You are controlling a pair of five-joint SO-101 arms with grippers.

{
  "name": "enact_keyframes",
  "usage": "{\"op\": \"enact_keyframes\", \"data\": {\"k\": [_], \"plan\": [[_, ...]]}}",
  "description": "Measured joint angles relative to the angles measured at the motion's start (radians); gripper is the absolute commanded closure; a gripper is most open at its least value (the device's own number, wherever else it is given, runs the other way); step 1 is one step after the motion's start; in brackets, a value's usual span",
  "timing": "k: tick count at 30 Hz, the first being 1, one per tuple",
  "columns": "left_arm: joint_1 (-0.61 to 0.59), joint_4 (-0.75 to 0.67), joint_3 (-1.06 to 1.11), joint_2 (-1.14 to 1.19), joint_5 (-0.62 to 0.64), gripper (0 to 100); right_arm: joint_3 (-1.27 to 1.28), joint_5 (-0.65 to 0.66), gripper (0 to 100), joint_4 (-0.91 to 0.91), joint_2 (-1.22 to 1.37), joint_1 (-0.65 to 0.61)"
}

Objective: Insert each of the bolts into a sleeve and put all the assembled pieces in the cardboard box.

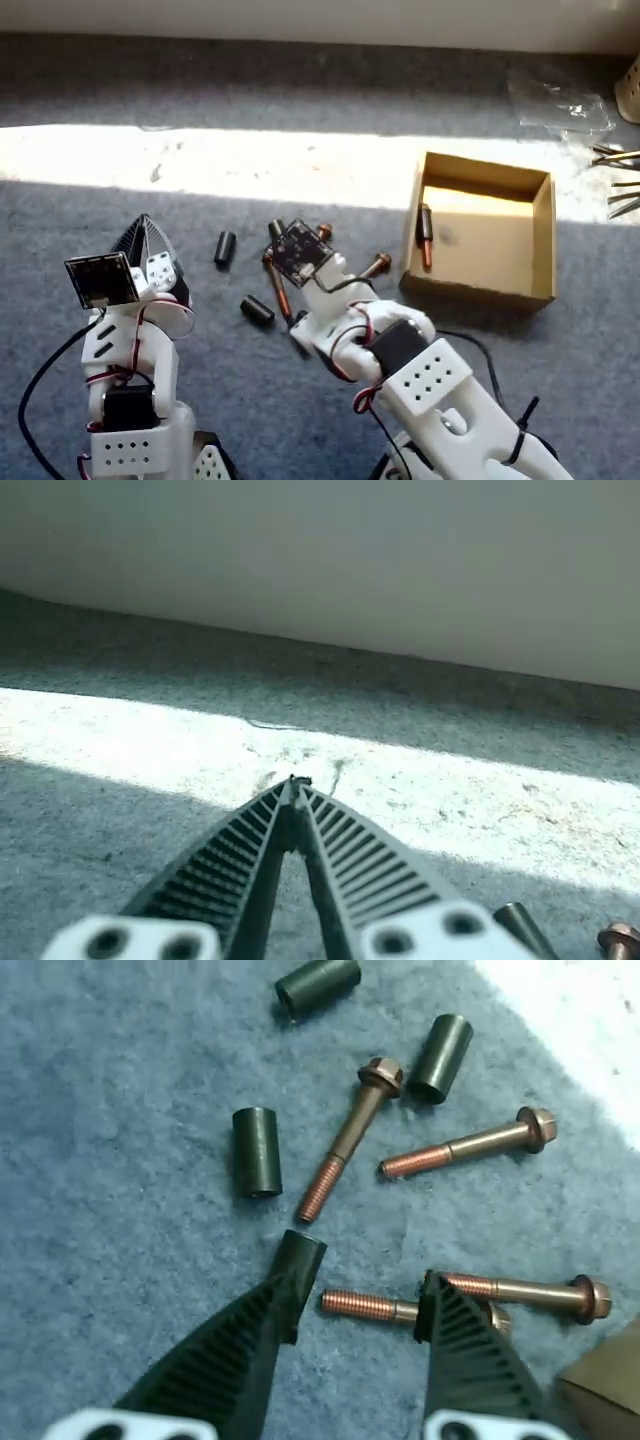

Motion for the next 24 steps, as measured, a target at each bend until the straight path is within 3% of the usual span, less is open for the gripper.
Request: {"op": "enact_keyframes", "data": {"k": [12, 24], "plan": [[0.0, 0.0, 0.0, 0.0, 0.0, 99, 0.058, 0.0, 81.7, -0.009, 0.012, -0.015], [0.0, 0.0, 0.0, 0.0, 0.0, 99, -0.109, -0.149, 81.7, -0.009, 0.391, -0.015]]}}
